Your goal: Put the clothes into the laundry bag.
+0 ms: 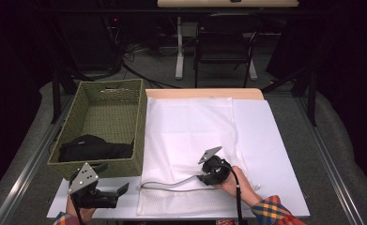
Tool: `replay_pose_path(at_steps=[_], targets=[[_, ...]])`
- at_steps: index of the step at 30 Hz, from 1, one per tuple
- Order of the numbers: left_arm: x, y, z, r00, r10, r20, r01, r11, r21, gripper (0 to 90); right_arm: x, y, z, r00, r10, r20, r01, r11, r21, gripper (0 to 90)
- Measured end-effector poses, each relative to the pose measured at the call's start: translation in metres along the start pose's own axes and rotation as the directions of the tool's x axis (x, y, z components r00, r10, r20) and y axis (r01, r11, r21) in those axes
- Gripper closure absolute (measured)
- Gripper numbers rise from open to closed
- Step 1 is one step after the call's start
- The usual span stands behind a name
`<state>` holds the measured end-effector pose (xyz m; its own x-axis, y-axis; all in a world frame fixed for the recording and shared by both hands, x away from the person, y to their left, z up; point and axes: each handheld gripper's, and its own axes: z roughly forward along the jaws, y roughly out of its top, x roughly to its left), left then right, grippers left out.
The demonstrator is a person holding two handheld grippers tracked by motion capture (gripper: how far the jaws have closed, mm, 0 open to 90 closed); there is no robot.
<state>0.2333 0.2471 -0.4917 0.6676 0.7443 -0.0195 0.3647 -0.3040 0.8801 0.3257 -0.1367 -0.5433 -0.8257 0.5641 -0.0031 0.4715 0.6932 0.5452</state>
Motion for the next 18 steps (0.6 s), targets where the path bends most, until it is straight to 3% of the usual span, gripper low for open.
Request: replay_pose_path(at_steps=[18], targets=[[-0.0009,0.0002,0.0043,0.9998,0.008,0.017,-0.008,0.9998,0.018,0.0,-0.0034,0.0003,0.0006,1.0,0.001,0.001,-0.001,1.0,-0.011,80.1]])
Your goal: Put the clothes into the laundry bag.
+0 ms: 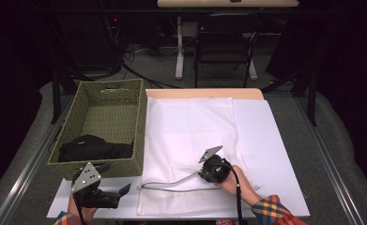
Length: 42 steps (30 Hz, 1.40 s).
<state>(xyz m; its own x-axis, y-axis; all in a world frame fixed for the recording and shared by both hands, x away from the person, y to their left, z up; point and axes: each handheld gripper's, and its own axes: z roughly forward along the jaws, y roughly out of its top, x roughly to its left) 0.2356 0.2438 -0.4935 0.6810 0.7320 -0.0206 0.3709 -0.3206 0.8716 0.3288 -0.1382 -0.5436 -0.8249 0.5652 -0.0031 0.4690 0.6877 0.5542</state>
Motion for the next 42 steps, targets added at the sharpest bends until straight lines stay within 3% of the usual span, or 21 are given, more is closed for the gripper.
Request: replay_pose_path(at_steps=[10,16,25,35,42], targets=[[0.0,0.0,0.0,1.0,0.002,0.006,-0.002,1.0,0.002,0.0,-0.004,0.0,0.0,0.9996,0.014,-0.024,-0.014,1.0,0.0,81.5],[-0.001,0.001,0.001,0.9999,0.012,0.009,-0.012,0.9999,0.01,0.0,-0.001,0.001,0.001,0.9999,-0.012,0.002,0.012,1.0,-0.004,87.5],[-0.001,0.001,0.001,0.9996,0.021,0.02,-0.021,0.9997,0.014,0.0,0.001,0.002,-0.002,0.9996,-0.027,0.011,0.027,1.0,-0.003,88.2],[-0.005,0.001,0.001,0.9973,0.053,0.05,-0.053,0.9986,0.003,0.0,-0.001,0.006,-0.014,0.9996,-0.011,0.026,0.012,0.998,-0.057,88.1],[-0.006,0.001,0.003,0.9971,0.059,0.048,-0.061,0.9977,0.029,0.0,-0.002,0.009,-0.021,0.999,0.003,0.045,0.001,0.996,-0.089,88.2]])
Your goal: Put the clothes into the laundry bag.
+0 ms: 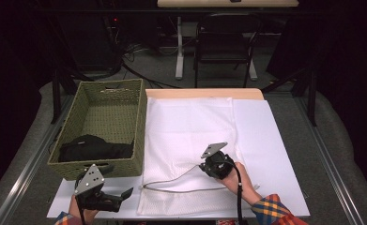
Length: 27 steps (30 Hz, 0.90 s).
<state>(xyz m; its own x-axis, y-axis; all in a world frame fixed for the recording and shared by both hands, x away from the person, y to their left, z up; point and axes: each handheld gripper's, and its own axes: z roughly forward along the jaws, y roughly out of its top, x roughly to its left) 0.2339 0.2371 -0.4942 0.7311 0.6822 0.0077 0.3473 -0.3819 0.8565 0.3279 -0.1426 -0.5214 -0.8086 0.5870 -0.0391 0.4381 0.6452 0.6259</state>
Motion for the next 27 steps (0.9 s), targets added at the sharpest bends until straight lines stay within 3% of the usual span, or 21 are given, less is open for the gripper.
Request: replay_pose_path(at_steps=[3,10,20,27], targets=[[-0.002,0.0,0.002,0.9999,0.01,0.0,-0.01,0.9997,0.023,0.0,-0.001,0.002,-0.004,0.9998,0.017,-0.001,-0.017,1.0,-0.017,88.1],[-0.001,0.0,0.002,1.0,0.001,-0.002,-0.001,0.9997,0.024,0.0,-0.002,0.007,-0.011,0.9995,0.027,0.015,-0.026,0.998,-0.058,87.9],[-0.003,0.0,0.003,0.9998,0.02,-0.008,-0.02,0.9993,0.031,0.0,-0.005,0.01,-0.019,0.9988,0.044,0.023,-0.041,0.993,-0.113,87.9],[-0.005,0.001,0.006,0.9993,0.029,0.022,-0.03,0.9979,0.057,0.0,-0.004,0.018,-0.028,0.9988,0.041,0.028,-0.037,0.988,-0.15,88.2]])
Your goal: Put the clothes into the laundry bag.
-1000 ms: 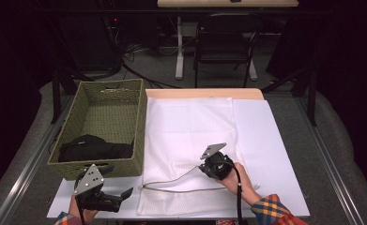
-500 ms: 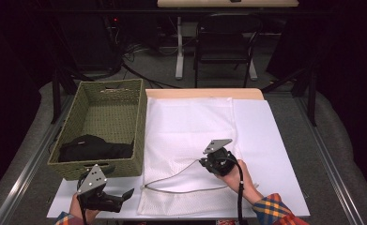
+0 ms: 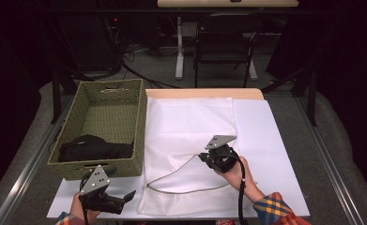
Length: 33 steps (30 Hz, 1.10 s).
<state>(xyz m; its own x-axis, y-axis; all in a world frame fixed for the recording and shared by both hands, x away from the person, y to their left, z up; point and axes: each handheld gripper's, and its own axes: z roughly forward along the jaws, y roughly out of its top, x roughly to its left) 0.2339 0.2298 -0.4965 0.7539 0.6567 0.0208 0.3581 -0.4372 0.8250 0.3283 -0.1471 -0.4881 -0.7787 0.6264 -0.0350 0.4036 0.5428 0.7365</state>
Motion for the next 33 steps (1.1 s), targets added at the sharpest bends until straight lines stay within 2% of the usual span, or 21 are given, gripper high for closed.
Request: replay_pose_path(at_steps=[9,12,16,19,29,33], targets=[[0.002,0.0,0.002,0.9996,-0.006,0.028,0.006,0.9998,0.021,0.1,0.001,0.007,-0.006,0.9999,-0.017,-0.003,0.017,0.999,-0.032,88.5],[0.002,0.001,0.001,0.9995,-0.001,0.032,0.0,0.9992,0.04,0.1,0.001,0.009,-0.01,0.9997,-0.023,-0.001,0.023,0.998,-0.051,88.6],[0.001,0.004,-0.003,0.9985,0.013,0.053,-0.014,0.9994,0.033,0.0,-0.001,0.009,-0.012,0.9998,-0.019,-0.007,0.019,0.998,-0.061,88.5],[0.001,0.007,-0.006,0.998,0.03,0.055,-0.032,0.9988,0.038,0.0,-0.002,0.007,-0.01,0.9998,-0.016,-0.011,0.015,0.999,-0.05,88.5],[0.013,0.014,-0.016,0.9976,0.017,0.067,-0.019,0.9993,0.033,0.0,-0.002,0.004,-0.007,0.9989,-0.039,-0.026,0.038,0.998,-0.042,88.5],[0.016,0.02,-0.022,0.9969,0.039,0.069,-0.043,0.9976,0.055,0.0,-0.003,0.003,-0.008,0.9989,-0.039,-0.027,0.038,0.998,-0.041,88.5]])
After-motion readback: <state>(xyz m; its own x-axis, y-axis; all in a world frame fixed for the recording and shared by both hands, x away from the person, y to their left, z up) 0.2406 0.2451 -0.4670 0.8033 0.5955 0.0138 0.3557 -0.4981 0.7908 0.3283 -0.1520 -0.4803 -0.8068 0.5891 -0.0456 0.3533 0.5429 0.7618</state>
